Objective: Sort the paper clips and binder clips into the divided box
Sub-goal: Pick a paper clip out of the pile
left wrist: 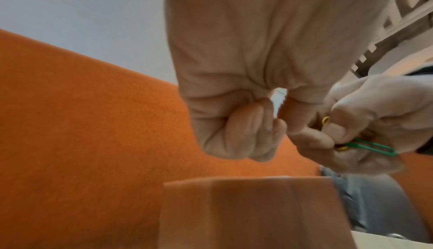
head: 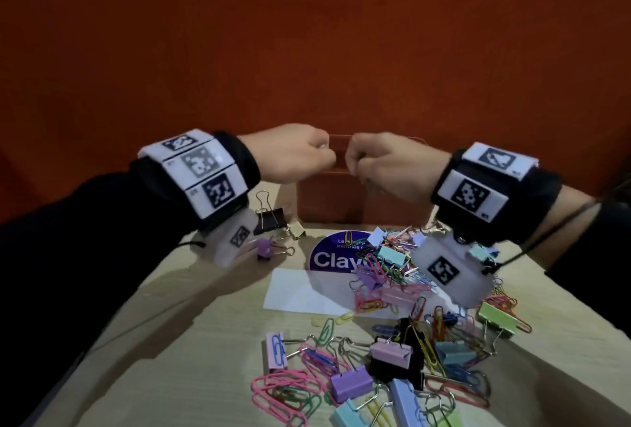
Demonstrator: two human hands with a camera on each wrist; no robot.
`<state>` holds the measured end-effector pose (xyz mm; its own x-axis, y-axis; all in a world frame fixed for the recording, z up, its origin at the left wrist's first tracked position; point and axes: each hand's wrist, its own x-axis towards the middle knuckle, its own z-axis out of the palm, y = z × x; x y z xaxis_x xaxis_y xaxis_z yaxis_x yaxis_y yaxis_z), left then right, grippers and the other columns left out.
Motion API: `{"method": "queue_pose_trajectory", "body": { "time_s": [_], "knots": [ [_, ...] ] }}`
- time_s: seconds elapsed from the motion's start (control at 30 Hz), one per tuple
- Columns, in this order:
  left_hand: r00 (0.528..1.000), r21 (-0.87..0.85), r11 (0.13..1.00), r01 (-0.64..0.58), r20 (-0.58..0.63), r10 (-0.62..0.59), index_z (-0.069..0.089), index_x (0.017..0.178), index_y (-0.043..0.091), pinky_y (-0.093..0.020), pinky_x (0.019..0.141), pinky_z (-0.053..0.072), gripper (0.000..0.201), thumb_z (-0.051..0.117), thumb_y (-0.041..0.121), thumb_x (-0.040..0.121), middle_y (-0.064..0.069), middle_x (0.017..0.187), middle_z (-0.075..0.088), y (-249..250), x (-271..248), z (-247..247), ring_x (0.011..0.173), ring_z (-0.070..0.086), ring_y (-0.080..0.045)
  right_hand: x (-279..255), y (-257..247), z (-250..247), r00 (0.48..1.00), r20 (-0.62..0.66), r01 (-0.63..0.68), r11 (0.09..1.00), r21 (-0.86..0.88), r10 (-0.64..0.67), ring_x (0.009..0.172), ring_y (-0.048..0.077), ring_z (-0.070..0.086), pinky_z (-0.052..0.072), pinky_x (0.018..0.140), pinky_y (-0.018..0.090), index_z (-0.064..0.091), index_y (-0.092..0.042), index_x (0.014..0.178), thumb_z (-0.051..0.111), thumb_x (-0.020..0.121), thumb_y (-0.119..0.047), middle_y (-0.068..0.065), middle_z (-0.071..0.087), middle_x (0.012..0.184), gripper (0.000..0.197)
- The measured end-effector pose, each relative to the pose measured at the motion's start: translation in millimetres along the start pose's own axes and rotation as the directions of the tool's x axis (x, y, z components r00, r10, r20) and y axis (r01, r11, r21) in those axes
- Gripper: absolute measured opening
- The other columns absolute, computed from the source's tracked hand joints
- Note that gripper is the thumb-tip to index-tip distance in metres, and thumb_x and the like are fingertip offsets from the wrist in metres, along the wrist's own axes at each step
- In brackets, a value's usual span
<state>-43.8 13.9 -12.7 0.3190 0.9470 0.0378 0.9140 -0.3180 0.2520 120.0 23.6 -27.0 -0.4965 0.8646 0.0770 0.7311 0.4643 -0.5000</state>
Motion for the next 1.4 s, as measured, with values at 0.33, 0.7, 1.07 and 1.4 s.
{"method": "queue_pose_trajectory", "body": {
  "time_s": [0.33, 0.7, 1.07, 1.4],
  "knots": [
    [0.998, 0.097, 0.993, 0.062, 0.006, -0.063, 0.058, 0.097, 0.013, -0.028, 0.054, 0.036, 0.020, 0.052, 0.032, 0.094, 0.000, 0.082, 0.055, -5.6, 41.8, 12.5, 0.069, 0.048, -0.016, 40.7, -5.5, 0.0, 0.992, -0.093, -0.109, 0.949, -0.296, 0.085, 0.079, 0.023, 0.050, 0.035, 0.052, 0.027, 0.055, -0.014, 0.100, 0.054, 0.085, -0.006, 0.004, 0.054, 0.089, 0.017],
    [0.997, -0.015, 0.997, 0.075, -0.003, -0.075, 0.062, 0.119, 0.019, -0.027, 0.072, 0.042, 0.026, 0.057, 0.019, 0.093, 0.004, 0.101, 0.056, -13.3, 42.9, 5.3, 0.089, 0.055, -0.015, 53.2, -5.5, -14.5, 0.969, -0.212, -0.155, 0.978, -0.143, 0.122, 0.079, 0.020, 0.053, 0.036, 0.049, 0.024, 0.053, -0.023, 0.095, 0.052, 0.088, -0.004, 0.001, 0.054, 0.095, 0.021],
    [0.986, -0.061, 0.992, -0.106, -0.133, 0.097, 0.061, 0.087, 0.022, -0.018, 0.059, 0.039, 0.016, 0.073, 0.029, 0.080, 0.012, 0.078, 0.057, -1.6, 4.6, 24.9, 0.074, 0.054, -0.007, 11.4, 13.6, -1.6, 0.953, -0.266, 0.104, 0.982, -0.160, -0.144, 0.066, 0.009, 0.055, 0.045, 0.063, 0.023, 0.058, -0.021, 0.099, 0.067, 0.073, -0.008, -0.007, 0.061, 0.079, 0.030],
    [0.886, -0.023, 0.913, -0.407, 0.234, 0.401, 0.076, 0.095, 0.023, -0.001, 0.053, 0.034, 0.016, 0.076, 0.024, 0.079, 0.024, 0.061, 0.057, 28.1, -9.9, 58.4, 0.060, 0.052, 0.017, -33.4, 34.6, 8.0, 0.978, 0.208, 0.079, 0.892, -0.445, 0.017, 0.057, 0.003, 0.048, 0.036, 0.053, 0.018, 0.054, -0.028, 0.063, 0.073, 0.073, -0.017, -0.012, 0.055, 0.061, 0.024]
  ]
}}
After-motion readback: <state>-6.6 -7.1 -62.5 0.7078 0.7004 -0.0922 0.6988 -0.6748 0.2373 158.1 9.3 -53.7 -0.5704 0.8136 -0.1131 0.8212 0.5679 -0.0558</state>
